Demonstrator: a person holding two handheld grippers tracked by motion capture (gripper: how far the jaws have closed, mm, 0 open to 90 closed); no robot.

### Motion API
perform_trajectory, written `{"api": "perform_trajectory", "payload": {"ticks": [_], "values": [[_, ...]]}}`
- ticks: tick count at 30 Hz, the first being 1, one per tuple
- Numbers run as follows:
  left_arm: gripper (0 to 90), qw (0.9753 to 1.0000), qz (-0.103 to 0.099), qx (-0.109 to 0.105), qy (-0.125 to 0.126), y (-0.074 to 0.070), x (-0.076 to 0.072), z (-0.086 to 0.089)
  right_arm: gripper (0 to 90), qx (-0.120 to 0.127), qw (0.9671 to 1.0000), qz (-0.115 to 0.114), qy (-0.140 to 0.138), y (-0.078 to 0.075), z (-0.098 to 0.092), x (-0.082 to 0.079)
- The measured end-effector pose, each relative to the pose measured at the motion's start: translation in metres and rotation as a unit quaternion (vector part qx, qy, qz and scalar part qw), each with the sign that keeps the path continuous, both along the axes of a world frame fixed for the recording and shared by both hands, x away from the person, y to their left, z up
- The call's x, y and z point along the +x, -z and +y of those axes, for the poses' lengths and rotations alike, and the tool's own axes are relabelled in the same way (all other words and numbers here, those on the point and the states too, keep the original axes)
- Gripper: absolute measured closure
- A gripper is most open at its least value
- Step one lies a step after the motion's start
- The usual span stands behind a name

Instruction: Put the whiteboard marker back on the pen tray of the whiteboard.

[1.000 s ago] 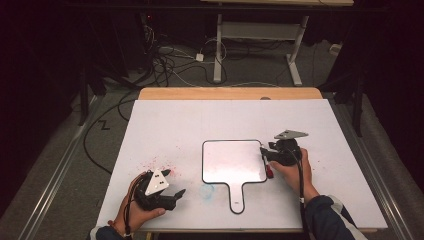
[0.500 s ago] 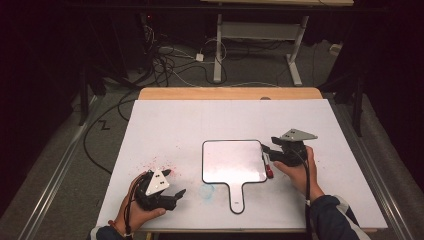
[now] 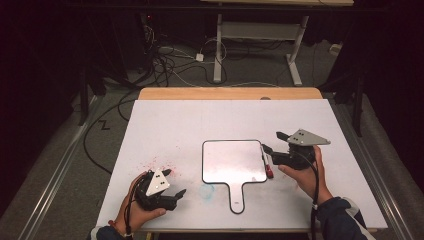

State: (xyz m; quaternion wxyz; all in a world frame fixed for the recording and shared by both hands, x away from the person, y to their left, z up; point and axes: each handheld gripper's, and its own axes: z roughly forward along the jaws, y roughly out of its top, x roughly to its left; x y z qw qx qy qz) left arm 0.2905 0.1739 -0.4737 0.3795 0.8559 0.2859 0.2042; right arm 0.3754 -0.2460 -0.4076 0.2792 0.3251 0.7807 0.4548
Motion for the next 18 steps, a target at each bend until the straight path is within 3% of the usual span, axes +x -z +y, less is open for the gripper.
{"api": "perform_trajectory", "payload": {"ticks": [9, 14, 18], "values": [[19.3, 1.0000, 0.001, 0.003, 0.000, 0.000, 0.000, -0.001, 29.4, 0.000, 0.9995, -0.025, -0.017, -0.012, -0.010, -0.022], [19.3, 1.0000, 0.000, 0.005, 0.001, 0.000, 0.000, -0.002, 27.8, -0.012, 0.9994, -0.032, -0.001, -0.014, -0.016, -0.031], [19.3, 1.0000, 0.001, 0.005, 0.001, 0.001, 0.001, -0.003, 25.7, -0.008, 0.9993, -0.038, -0.001, -0.013, -0.023, -0.036]]}}
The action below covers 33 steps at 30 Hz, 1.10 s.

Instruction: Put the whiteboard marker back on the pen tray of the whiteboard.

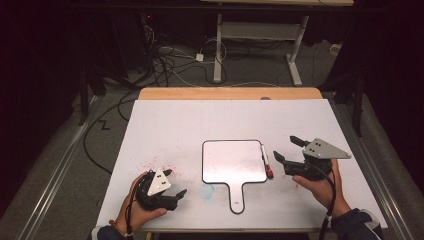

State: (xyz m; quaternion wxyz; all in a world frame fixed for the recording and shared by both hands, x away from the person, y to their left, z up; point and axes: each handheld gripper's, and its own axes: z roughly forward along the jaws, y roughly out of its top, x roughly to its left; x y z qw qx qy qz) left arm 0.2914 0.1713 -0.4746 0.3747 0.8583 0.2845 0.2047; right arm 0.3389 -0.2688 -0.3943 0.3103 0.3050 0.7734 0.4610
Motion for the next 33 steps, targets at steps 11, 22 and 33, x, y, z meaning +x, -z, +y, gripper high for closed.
{"api": "perform_trajectory", "payload": {"ticks": [11, 22, 33], "values": [[19.3, 1.0000, -0.004, -0.001, -0.002, 0.000, 0.000, 0.000, 23.3, 0.000, 0.9995, -0.029, 0.011, 0.005, -0.027, -0.019], [19.3, 1.0000, -0.002, 0.001, -0.005, 0.001, 0.002, -0.001, 21.7, -0.014, 0.9988, -0.013, 0.045, 0.025, -0.049, -0.027], [19.3, 1.0000, -0.001, 0.006, -0.006, 0.001, 0.003, -0.003, 22.9, -0.015, 0.9987, 0.015, 0.047, 0.059, -0.062, -0.037]]}}
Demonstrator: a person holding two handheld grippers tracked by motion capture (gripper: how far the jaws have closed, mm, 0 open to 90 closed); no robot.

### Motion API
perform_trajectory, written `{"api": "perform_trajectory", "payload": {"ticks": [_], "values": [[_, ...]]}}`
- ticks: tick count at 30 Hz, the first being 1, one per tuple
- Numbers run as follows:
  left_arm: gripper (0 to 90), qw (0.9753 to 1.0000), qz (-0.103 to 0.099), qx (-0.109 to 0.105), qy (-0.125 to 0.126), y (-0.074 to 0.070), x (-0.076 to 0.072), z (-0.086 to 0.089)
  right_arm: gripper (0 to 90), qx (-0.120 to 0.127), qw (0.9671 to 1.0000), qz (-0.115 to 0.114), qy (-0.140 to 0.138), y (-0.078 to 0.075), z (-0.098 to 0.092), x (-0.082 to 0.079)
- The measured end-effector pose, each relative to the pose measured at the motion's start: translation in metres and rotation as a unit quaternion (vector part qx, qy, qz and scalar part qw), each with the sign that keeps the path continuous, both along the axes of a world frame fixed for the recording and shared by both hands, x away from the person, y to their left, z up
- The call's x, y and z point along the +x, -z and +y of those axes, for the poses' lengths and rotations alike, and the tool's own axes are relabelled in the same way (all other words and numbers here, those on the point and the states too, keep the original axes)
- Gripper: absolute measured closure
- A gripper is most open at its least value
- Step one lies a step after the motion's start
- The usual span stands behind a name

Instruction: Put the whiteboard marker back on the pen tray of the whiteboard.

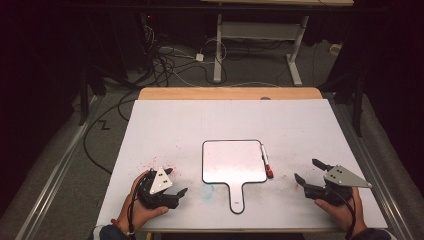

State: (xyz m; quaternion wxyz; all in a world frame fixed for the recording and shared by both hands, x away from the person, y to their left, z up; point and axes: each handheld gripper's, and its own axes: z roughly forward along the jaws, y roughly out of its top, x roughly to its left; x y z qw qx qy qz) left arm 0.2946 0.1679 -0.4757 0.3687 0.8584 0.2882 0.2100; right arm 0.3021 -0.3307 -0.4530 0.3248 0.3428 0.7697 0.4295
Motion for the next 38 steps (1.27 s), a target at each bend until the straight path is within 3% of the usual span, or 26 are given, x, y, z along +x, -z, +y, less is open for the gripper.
{"api": "perform_trajectory", "payload": {"ticks": [4, 12, 38], "values": [[19.3, 1.0000, -0.003, 0.007, 0.004, -0.0010, -0.0023, -0.0026, 23.0, -0.007, 0.9999, 0.015, -0.001, 0.0087, -0.0002, -0.0038], [19.3, 0.9999, -0.006, 0.007, 0.011, -0.0008, -0.0037, -0.0028, 23.0, -0.005, 1.0000, -0.006, -0.001, 0.0012, 0.0036, -0.0087], [19.3, 0.9999, -0.003, 0.006, 0.011, -0.0007, 0.0025, -0.0070, 23.0, -0.019, 0.9998, -0.006, 0.003, 0.0023, 0.0058, -0.0086]]}}
